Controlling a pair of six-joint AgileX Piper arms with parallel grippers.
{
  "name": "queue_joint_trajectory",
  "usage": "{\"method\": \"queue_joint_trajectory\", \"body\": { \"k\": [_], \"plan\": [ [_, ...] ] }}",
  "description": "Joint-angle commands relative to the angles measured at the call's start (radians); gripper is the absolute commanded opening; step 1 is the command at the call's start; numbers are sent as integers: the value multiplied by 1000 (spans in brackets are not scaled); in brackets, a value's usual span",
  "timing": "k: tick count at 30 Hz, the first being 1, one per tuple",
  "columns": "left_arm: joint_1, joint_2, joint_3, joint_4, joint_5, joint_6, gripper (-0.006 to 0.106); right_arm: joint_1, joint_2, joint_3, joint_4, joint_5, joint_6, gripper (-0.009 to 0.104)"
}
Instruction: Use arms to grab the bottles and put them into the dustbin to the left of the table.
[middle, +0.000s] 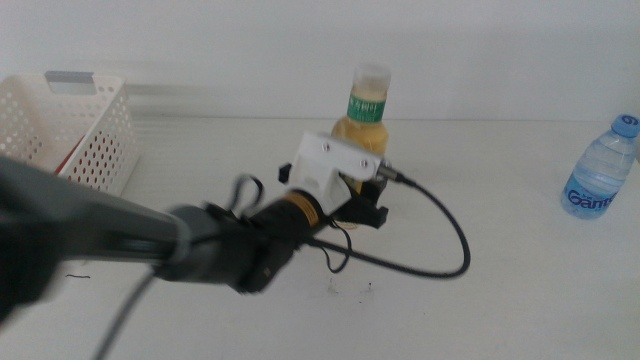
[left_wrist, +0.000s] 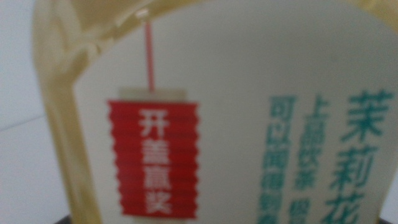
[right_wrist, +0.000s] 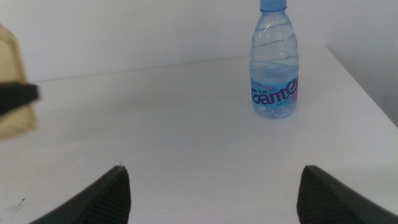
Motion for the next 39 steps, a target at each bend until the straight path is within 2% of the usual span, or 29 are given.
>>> {"method": "queue_joint_trajectory", "body": {
  "k": [1,8,11,15,24,26,33,39],
  "plan": [
    [-1,-185,19,34,139,-5,-2,-5,-4,4,-2,-8,-4,69],
    [21,-496,-70,83,702,0,-2,-5,-4,4,-2,-8,-4,69],
    [120,-550,-181,-10,950,26,-2,-5,-4,4,-2,-8,-4,69],
    [338,-541,-372,-175,1322,314,-2,-5,-4,4,-2,-8,-4,69],
    [760,-390,-801,-316,1861,468,-2,-5,-4,4,-2,-8,-4,69],
    [807,-345,-856,-316,1939,475,-2,-5,-4,4,-2,-8,-4,69],
    [934,-205,-907,-268,1939,506,-2,-5,-4,4,-2,-8,-4,69],
    [974,-94,-907,-200,1939,561,-2,-5,-4,4,-2,-8,-4,69]
  ]
}}
